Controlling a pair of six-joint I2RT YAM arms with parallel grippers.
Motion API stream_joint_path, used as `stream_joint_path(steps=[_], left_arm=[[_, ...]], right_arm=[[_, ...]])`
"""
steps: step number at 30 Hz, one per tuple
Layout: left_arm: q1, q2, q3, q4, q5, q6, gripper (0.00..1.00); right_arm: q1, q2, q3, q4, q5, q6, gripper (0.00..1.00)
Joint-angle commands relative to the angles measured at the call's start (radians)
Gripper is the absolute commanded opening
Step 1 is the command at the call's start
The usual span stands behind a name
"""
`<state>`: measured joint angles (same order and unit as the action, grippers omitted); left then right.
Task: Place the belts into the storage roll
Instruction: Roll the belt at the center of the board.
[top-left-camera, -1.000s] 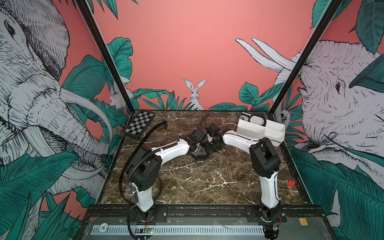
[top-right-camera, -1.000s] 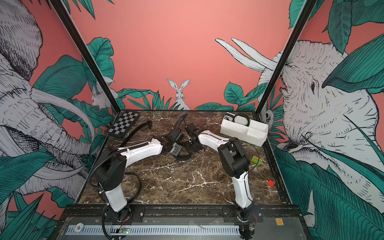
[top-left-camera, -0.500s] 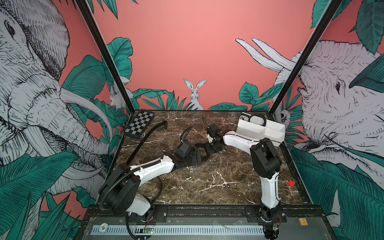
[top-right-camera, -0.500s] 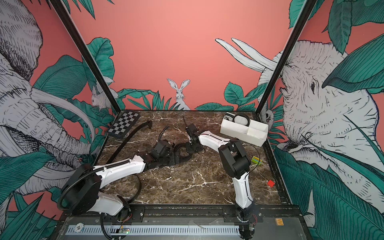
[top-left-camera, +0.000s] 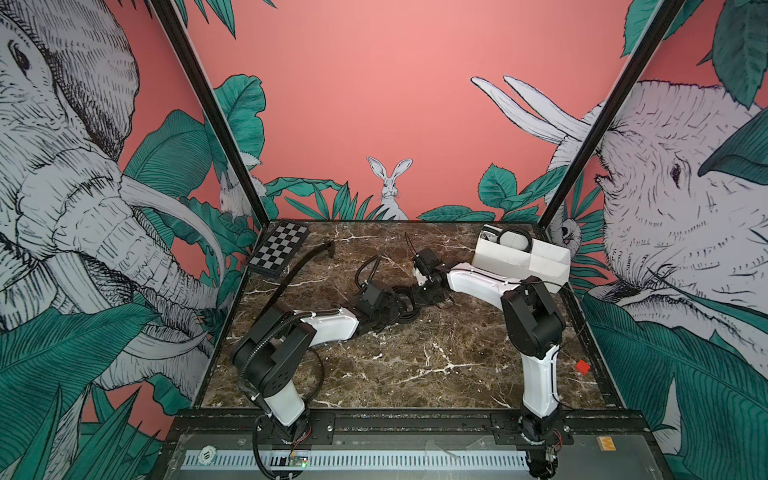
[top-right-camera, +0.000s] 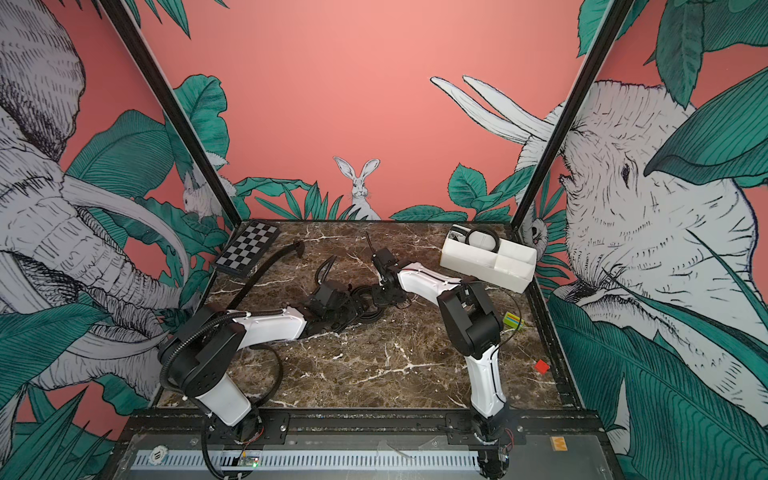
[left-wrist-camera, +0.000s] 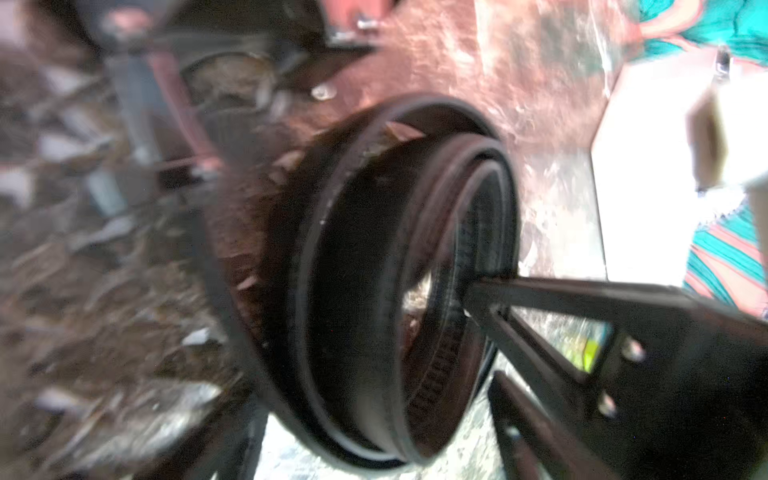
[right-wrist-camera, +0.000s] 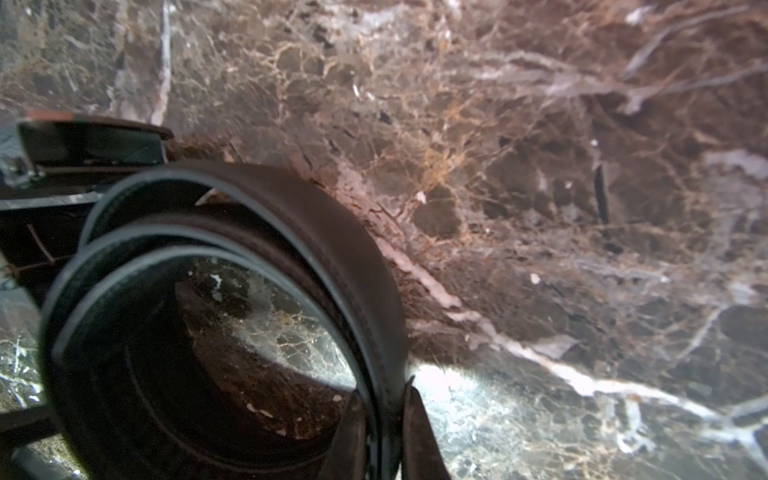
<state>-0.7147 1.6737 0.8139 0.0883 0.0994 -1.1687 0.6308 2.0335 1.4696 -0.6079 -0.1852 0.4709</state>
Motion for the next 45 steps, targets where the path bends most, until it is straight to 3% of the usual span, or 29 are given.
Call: stream_joint_path(steps=[1,5,12,14,16,22,24,30,34,38,45], left_arm=[[-0.002,0.014,0.118,-0.249,-0.043,0.053,0.76],[0.003,0.111,0.283,-0.492,-0.044,0.168,0.70],[0.008,0.218,0.321,-0.573,-0.011,0.180,0.55],[0.008,0.232,0.317,-0.586,-0.007,0.192,0.45],[0.008,0.246,0.314,-0.596,0.004,0.211,0.28],[0.035,0.315,0.347,-0.641,0.057,0.361,0.03],[0.035,0.318,0.349,-0.660,0.065,0.427,0.00],[0.026,0.274,0.340,-0.719,0.065,0.688,0.00],[-0.020,0.245,0.328,-0.775,0.030,0.873,0.00],[-0.037,0.174,0.258,-0.730,0.024,0.942,0.00],[-0.101,0.149,0.245,-0.759,-0.154,1.010,0.00]], right_arm=[[0.033,0.022,-0.052,-0.142,-0.022,-0.002,0.00],[0.038,0.017,-0.054,-0.137,-0.025,-0.001,0.00],[0.044,0.009,-0.054,-0.129,-0.041,0.009,0.00],[0.044,0.000,-0.057,-0.128,-0.046,0.009,0.00],[0.044,-0.011,-0.057,-0.132,-0.049,0.009,0.00],[0.033,-0.080,-0.063,-0.154,-0.043,0.011,0.26],[0.016,-0.136,-0.086,-0.153,-0.044,0.020,0.33],[-0.095,-0.317,-0.234,-0.124,-0.085,0.026,0.40],[-0.183,-0.358,-0.286,-0.101,-0.111,0.000,0.43],[-0.199,-0.307,-0.247,-0.089,-0.133,-0.003,0.48],[-0.193,-0.249,-0.292,0.192,-0.210,0.213,0.48]])
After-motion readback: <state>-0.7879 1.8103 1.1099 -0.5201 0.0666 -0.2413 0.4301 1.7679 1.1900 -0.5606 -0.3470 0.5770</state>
